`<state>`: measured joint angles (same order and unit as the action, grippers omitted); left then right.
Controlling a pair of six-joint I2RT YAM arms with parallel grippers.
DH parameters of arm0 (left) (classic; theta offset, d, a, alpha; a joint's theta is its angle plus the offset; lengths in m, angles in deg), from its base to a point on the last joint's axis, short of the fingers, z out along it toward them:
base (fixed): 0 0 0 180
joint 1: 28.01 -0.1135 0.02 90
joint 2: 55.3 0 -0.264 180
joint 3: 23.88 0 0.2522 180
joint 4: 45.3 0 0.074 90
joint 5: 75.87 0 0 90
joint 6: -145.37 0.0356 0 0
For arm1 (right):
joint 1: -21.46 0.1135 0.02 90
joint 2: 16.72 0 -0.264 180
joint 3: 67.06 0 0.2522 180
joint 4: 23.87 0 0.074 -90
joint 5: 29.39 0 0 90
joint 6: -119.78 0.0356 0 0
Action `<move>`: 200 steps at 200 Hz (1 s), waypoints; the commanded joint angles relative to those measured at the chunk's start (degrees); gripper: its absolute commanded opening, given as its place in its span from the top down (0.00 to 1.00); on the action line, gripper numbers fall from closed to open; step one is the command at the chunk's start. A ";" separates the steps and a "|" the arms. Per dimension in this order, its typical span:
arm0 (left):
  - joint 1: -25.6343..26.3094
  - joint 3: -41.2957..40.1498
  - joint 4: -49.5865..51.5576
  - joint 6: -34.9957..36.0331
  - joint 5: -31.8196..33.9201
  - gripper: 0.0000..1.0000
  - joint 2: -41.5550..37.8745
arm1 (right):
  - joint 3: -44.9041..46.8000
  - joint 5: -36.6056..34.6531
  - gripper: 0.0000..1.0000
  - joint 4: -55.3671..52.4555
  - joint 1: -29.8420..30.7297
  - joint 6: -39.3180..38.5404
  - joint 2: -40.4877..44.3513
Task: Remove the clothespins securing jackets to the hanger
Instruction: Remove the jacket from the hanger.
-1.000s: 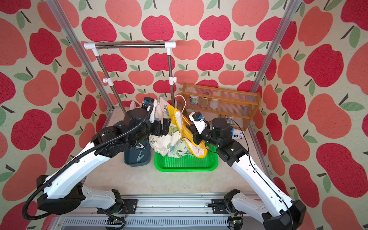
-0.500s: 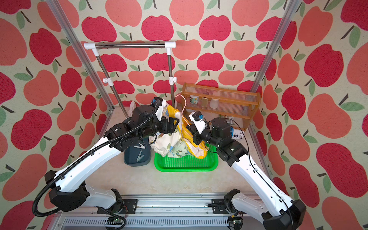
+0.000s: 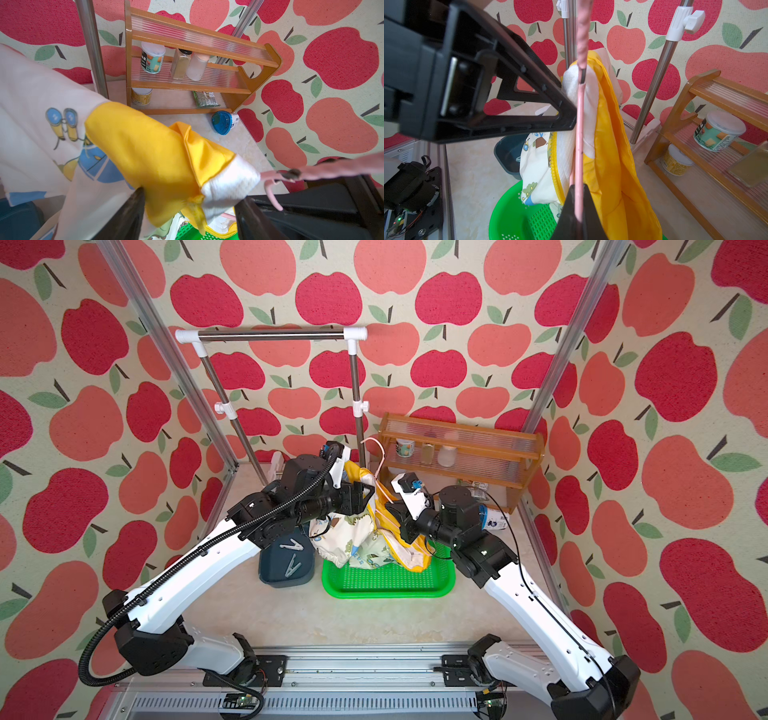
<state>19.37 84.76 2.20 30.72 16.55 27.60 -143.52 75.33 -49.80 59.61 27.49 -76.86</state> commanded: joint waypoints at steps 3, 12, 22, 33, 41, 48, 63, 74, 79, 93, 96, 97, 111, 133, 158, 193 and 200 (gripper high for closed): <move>-0.44 0.50 -2.09 -0.05 -0.43 0.49 0.12 | -2.63 0.07 1.00 3.13 0.50 0.45 0.81; -0.65 0.07 -2.47 -0.34 -0.13 0.54 -0.09 | -2.35 -0.57 1.00 3.21 0.50 0.27 1.02; -0.95 -0.74 -3.29 -0.76 -0.26 0.61 -0.51 | -2.10 -1.07 1.00 3.37 0.56 0.16 1.31; -1.38 -1.97 -4.43 -1.49 -0.17 0.69 -1.12 | -2.07 -1.26 1.00 3.38 0.48 0.17 1.50; -1.80 -2.72 -5.29 -1.84 -0.38 0.74 -1.42 | -2.08 -1.19 1.00 3.19 0.50 0.11 1.64; -2.14 -2.93 -5.60 -2.26 -0.20 0.81 -1.50 | -2.06 -1.08 1.00 2.91 0.46 -0.03 1.77; -2.81 -2.53 -5.46 -2.47 0.19 1.00 -1.60 | -2.79 -1.58 1.00 0.83 0.49 -1.16 2.15; -3.22 -1.95 -5.67 -2.01 -0.27 1.00 -1.60 | -3.20 -2.18 1.00 -1.11 0.51 -2.13 2.83; -3.33 -1.68 -5.79 -1.78 -0.43 1.00 -1.55 | -3.27 -2.37 1.00 -1.99 0.47 -2.52 3.22; -3.71 -0.69 -5.88 -1.23 -0.74 1.00 -1.38 | -3.22 -3.04 1.00 -3.82 0.48 -3.15 4.39; -3.77 -0.39 -5.80 -1.06 -0.68 1.00 -1.33 | -3.14 -3.18 1.00 -4.02 0.52 -3.17 4.68; -3.78 -0.30 -5.79 -0.99 -0.67 1.00 -1.28 | -3.05 -3.19 1.00 -4.10 0.52 -3.21 4.77; -3.87 0.77 -5.61 -0.34 0.01 1.00 -0.76 | -2.55 -3.79 1.00 -5.04 0.50 -3.50 5.98; -4.02 2.61 -5.21 1.39 1.96 1.00 0.39 | -3.35 -4.34 1.00 -8.75 0.44 -4.39 7.68; -4.68 6.56 -3.39 4.37 5.36 1.00 2.61 | -6.72 -6.42 1.00 -17.54 0.44 -7.08 10.41; -6.46 11.01 -2.68 6.85 6.81 1.00 5.77 | -9.72 -11.54 1.00 -27.42 0.49 -9.61 15.51; -6.60 11.71 -2.70 7.25 6.90 1.00 6.26 | -9.89 -12.71 1.00 -28.41 0.47 -9.62 16.37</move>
<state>13.81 92.49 -0.08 34.75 20.61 32.36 -150.60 67.88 -70.78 59.72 20.30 -64.01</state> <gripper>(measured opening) 0.060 0.068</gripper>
